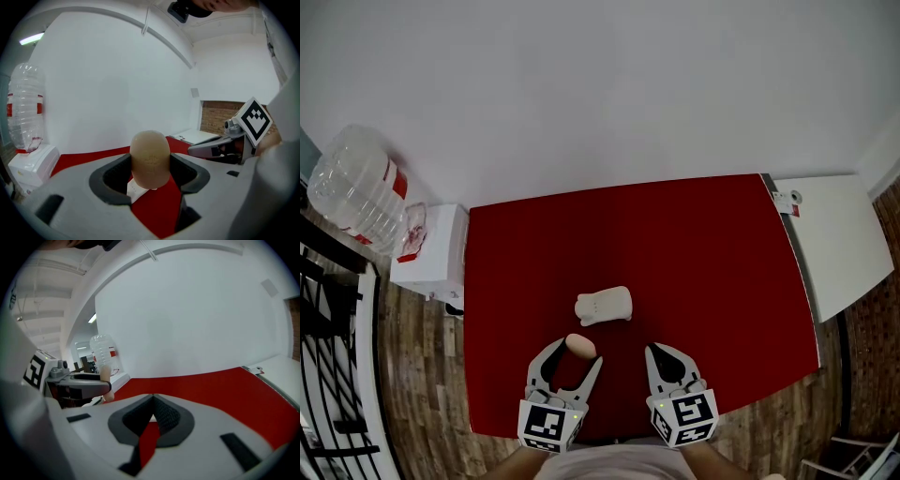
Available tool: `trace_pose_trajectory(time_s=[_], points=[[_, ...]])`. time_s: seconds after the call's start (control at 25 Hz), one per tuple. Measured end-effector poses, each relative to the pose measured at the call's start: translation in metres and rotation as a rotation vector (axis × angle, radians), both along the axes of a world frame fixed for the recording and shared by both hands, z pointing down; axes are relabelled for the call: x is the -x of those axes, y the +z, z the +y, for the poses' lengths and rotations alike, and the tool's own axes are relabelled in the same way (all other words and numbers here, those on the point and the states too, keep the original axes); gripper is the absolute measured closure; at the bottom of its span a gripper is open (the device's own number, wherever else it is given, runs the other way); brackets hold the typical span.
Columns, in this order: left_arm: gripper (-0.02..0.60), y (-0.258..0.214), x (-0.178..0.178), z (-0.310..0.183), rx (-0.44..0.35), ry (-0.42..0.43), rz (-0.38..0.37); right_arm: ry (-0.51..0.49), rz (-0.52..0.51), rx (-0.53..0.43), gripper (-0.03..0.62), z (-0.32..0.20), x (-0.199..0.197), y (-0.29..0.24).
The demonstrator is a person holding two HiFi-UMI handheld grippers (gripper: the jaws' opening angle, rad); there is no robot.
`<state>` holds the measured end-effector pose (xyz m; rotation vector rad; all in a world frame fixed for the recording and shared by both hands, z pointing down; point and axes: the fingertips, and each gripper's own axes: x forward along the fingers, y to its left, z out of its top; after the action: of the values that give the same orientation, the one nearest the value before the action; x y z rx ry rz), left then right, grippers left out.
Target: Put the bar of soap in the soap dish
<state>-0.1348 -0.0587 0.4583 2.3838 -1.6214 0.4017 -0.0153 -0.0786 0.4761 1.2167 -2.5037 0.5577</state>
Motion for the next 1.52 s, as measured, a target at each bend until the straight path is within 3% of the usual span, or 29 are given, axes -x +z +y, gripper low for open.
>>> trace_pose_trajectory(time_s=[0.24, 0.4, 0.64, 0.8, 1.08, 1.52], points=[[0.314, 0.011, -0.002, -0.018, 0.008, 0.157, -0.112, 0.021, -0.014, 0.034, 0.600, -0.002, 0.000, 0.018], [0.314, 0.026, -0.003, -0.034, 0.068, 0.271, -0.146, 0.029, -0.022, 0.046, 0.600, -0.004, 0.001, 0.025], [0.314, 0.065, -0.006, -0.056, 0.142, 0.452, -0.309, 0.042, -0.031, 0.067, 0.600, -0.006, 0.000, 0.033], [0.314, 0.083, -0.011, -0.071, 0.148, 0.566, -0.426, 0.041, -0.039, 0.075, 0.600, -0.006, 0.000, 0.037], [0.314, 0.117, -0.020, -0.084, 0.184, 0.757, -0.536, 0.051, -0.046, 0.106, 0.600, -0.002, -0.002, 0.048], [0.315, 0.159, -0.026, -0.096, 0.251, 0.842, -0.587, 0.057, -0.056, 0.155, 0.600, 0.002, -0.003, 0.063]])
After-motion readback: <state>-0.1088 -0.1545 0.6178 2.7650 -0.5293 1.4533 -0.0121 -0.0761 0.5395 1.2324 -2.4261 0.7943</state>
